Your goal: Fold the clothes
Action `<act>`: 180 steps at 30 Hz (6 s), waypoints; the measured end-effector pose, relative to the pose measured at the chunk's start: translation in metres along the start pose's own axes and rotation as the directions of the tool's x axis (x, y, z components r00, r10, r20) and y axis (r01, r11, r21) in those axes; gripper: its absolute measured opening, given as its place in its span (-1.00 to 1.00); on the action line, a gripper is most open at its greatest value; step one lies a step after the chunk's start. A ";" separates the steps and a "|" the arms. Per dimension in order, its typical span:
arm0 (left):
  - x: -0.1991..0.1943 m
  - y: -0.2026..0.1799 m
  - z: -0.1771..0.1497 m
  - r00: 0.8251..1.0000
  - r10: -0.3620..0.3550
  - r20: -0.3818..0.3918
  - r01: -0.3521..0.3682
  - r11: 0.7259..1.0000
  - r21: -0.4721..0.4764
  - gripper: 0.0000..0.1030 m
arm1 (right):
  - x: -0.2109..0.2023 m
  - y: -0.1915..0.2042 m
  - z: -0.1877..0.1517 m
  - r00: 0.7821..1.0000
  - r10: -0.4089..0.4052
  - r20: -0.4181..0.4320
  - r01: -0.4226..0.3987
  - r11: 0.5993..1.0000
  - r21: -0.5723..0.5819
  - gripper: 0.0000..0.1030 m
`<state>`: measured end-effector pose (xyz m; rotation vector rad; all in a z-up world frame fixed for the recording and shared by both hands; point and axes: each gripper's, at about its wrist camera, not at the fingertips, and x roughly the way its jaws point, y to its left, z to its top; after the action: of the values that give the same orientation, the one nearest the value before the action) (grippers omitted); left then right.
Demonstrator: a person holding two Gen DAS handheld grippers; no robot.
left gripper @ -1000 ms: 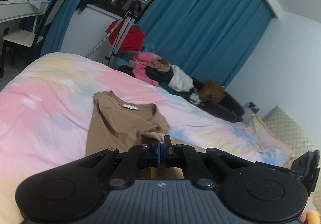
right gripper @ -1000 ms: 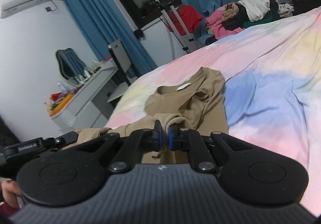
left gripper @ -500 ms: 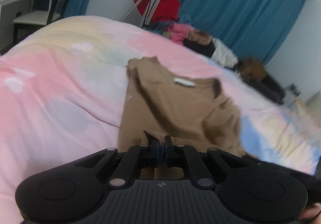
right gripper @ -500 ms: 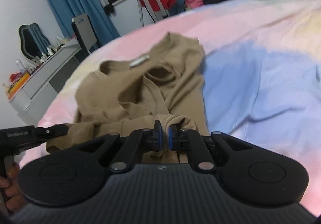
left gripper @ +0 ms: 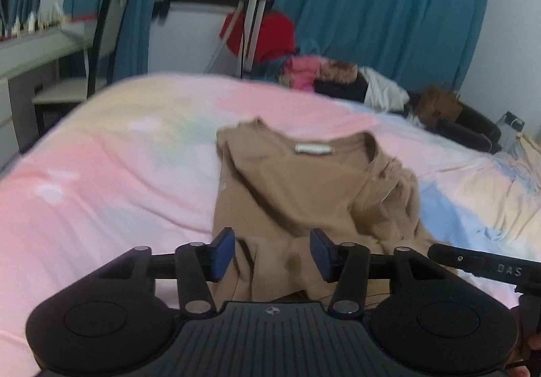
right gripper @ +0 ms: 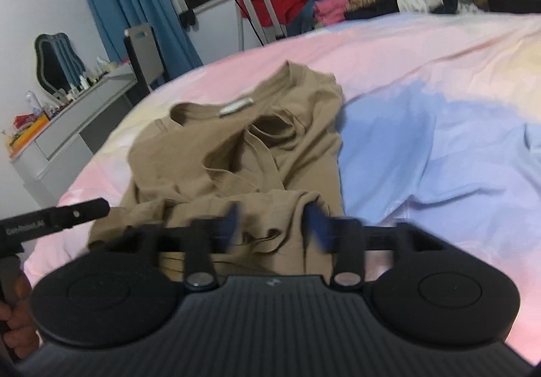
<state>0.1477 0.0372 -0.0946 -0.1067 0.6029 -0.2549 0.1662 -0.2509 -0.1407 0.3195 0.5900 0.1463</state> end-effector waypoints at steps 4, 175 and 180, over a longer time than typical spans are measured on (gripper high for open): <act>-0.028 -0.009 0.003 0.999 0.000 0.042 0.000 1.000 0.010 0.60 | -0.026 0.013 0.002 0.997 -0.017 0.070 0.021 0.998 -0.051 0.49; -0.151 0.053 -0.094 0.934 -0.332 0.133 0.280 0.447 -0.849 -0.91 | -0.175 0.028 -0.119 0.911 0.409 -0.045 -0.201 0.537 0.819 -0.14; -0.152 0.058 -0.099 0.929 -0.338 0.153 0.296 0.427 -0.854 -0.91 | -0.148 0.056 -0.149 0.861 0.506 -0.042 -0.188 0.396 0.899 0.66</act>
<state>-0.0180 0.1315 -0.1026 -1.2516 0.7073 -0.2979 -0.0431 -0.1935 -0.1611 1.5012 0.8880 0.3109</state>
